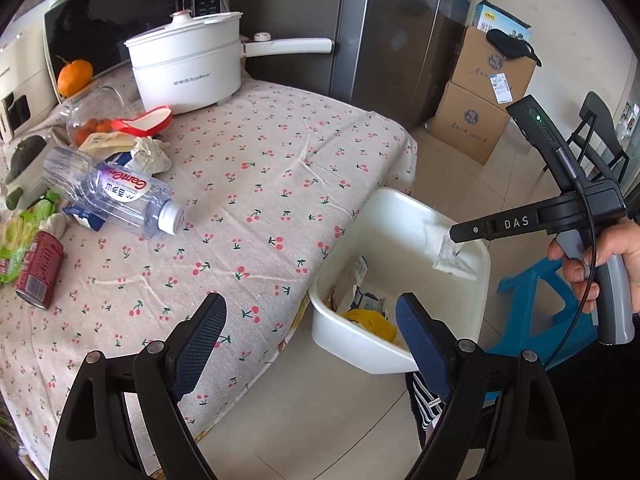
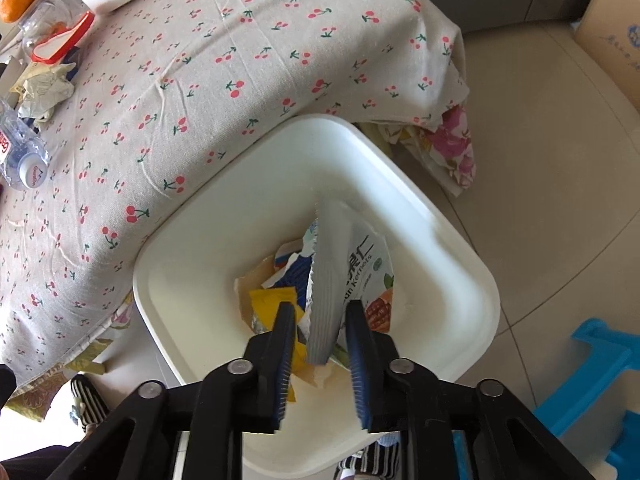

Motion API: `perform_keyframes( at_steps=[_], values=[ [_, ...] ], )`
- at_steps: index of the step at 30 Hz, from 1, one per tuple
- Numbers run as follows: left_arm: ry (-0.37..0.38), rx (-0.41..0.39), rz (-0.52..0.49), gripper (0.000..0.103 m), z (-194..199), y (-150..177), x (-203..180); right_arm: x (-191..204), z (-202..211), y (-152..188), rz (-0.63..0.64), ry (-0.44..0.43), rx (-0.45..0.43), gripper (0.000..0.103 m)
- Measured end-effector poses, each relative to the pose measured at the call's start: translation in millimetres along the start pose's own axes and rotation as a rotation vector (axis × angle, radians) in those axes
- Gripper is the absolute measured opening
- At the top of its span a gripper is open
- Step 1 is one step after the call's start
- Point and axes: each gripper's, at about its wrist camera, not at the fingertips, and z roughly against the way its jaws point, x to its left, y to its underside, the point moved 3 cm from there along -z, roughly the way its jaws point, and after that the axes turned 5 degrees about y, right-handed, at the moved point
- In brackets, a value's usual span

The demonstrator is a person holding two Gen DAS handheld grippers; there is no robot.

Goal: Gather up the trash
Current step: 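Drop the yellow wrapper and the snack bag into the white bin with both grippers, then move both grippers back over the table toward the can and bottle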

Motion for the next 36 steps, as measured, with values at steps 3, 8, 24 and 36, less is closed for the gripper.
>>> perform_keyframes(
  at_steps=[3,8,24,36],
  values=[
    [-0.006,-0.009,0.001,0.089,7,1,4,3,8,-4,-0.015,-0.023,-0.026,0.054],
    [-0.017,-0.018,0.015,0.090,16,3,14,16,20,-10,0.008,-0.022,-0.074,0.065],
    [-0.172,-0.047,0.147,0.092,48,-9,117,98,42,-32,0.146,-0.034,-0.175,0.080],
    [-0.300,-0.001,0.283,0.092,36,5,257,197,27,-63,0.324,-0.063,-0.221,0.083]
  ],
)
